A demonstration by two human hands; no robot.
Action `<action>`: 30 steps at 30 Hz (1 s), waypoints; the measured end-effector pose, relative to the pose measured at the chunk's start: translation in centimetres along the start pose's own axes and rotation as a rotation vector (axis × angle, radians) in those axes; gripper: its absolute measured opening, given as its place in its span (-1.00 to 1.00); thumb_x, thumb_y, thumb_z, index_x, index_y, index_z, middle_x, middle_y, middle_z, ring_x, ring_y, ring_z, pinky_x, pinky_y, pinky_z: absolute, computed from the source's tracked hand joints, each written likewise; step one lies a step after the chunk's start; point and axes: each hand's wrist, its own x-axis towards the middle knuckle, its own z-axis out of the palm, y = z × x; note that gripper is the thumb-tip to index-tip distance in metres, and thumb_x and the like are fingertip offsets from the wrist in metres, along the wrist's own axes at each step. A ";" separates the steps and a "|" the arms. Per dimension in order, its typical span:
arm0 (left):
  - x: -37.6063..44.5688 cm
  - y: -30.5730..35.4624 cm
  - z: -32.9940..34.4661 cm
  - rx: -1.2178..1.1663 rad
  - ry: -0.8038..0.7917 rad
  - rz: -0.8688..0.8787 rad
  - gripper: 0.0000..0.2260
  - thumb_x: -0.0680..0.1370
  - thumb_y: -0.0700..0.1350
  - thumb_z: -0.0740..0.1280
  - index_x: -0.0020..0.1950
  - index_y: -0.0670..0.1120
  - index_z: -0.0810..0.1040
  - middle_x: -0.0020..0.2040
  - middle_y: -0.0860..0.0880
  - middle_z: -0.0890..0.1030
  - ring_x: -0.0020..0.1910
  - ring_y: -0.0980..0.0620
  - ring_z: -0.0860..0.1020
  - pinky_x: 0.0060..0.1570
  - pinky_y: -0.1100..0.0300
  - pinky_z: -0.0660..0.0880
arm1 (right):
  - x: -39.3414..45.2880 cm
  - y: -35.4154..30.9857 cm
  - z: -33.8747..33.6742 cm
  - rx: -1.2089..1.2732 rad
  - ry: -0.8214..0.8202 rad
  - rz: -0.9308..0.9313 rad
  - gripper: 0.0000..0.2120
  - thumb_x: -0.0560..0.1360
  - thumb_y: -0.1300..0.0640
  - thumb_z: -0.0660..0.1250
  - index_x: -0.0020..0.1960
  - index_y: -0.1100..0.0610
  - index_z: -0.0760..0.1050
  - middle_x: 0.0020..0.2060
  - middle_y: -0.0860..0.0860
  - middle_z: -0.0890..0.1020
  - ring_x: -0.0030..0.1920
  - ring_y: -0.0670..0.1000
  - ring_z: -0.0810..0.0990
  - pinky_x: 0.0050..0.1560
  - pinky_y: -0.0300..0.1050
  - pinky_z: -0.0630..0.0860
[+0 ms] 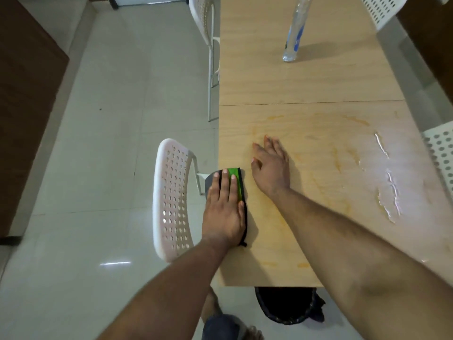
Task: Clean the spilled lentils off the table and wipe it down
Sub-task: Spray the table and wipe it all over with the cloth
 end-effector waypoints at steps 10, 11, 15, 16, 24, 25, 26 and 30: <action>5.2 -1.0 -0.2 0.045 -0.014 0.006 -0.39 0.72 0.07 -0.06 0.72 -0.20 -0.01 0.73 -0.18 -0.07 0.70 -0.16 -0.21 0.67 -0.11 -0.08 | -10.3 2.9 1.6 -0.224 0.011 -0.151 -0.49 0.73 0.01 0.04 0.67 0.00 0.23 0.69 0.06 0.15 0.70 0.08 -0.03 0.67 0.14 0.02; 6.9 -1.3 0.0 0.050 -0.010 0.005 -0.38 0.72 0.07 -0.07 0.72 -0.20 0.00 0.73 -0.19 -0.05 0.70 -0.17 -0.19 0.67 -0.11 -0.09 | -10.2 2.9 1.9 -0.238 0.018 -0.153 -0.48 0.73 0.01 0.05 0.68 -0.01 0.21 0.69 0.07 0.14 0.70 0.08 -0.04 0.67 0.14 0.02; 13.3 -2.6 -0.2 0.087 -0.002 -0.012 -0.37 0.70 0.08 -0.08 0.71 -0.21 0.04 0.72 -0.21 0.02 0.70 -0.21 -0.10 0.67 -0.11 -0.07 | -9.9 3.4 2.5 -0.269 0.063 -0.173 -0.46 0.71 -0.04 0.02 0.68 -0.01 0.22 0.68 0.08 0.17 0.70 0.10 0.00 0.66 0.17 0.06; 13.9 -2.7 -0.1 0.093 -0.001 -0.017 -0.37 0.70 0.09 -0.08 0.71 -0.21 0.05 0.72 -0.21 0.03 0.70 -0.21 -0.09 0.67 -0.11 -0.06 | -9.9 3.5 2.6 -0.270 0.073 -0.175 -0.46 0.71 -0.07 0.00 0.67 -0.01 0.23 0.68 0.08 0.18 0.70 0.11 0.01 0.66 0.18 0.07; -0.3 0.6 0.5 0.015 0.003 -0.080 -0.39 0.74 0.05 -0.03 0.71 -0.24 -0.02 0.72 -0.22 -0.11 0.70 -0.18 -0.20 0.66 -0.14 -0.03 | -10.1 2.6 1.2 -0.272 0.033 -0.159 -0.46 0.73 -0.12 -0.04 0.67 -0.01 0.24 0.68 0.08 0.18 0.69 0.12 0.03 0.65 0.17 0.07; -3.7 1.2 0.5 0.011 -0.006 -0.085 -0.39 0.75 0.04 -0.01 0.71 -0.25 -0.03 0.72 -0.22 -0.13 0.70 -0.19 -0.21 0.66 -0.15 -0.03 | -10.3 2.5 1.2 -0.275 0.028 -0.151 -0.45 0.73 -0.12 -0.04 0.67 0.00 0.23 0.68 0.08 0.18 0.69 0.12 0.04 0.65 0.17 0.07; -6.8 1.9 0.5 0.016 -0.021 -0.097 -0.39 0.75 0.03 0.01 0.71 -0.25 -0.05 0.72 -0.23 -0.15 0.70 -0.20 -0.22 0.66 -0.15 -0.03 | -10.4 2.4 1.1 -0.276 0.028 -0.150 -0.45 0.73 -0.12 -0.05 0.67 0.00 0.23 0.68 0.08 0.18 0.69 0.12 0.03 0.65 0.17 0.07; -11.1 3.2 0.8 0.030 -0.018 -0.183 -0.37 0.74 0.03 0.05 0.71 -0.23 -0.06 0.72 -0.21 -0.16 0.70 -0.19 -0.23 0.66 -0.15 -0.02 | -10.6 2.3 1.2 -0.269 0.021 -0.154 -0.44 0.73 -0.13 -0.07 0.68 0.00 0.21 0.68 0.08 0.17 0.69 0.12 0.02 0.66 0.18 0.06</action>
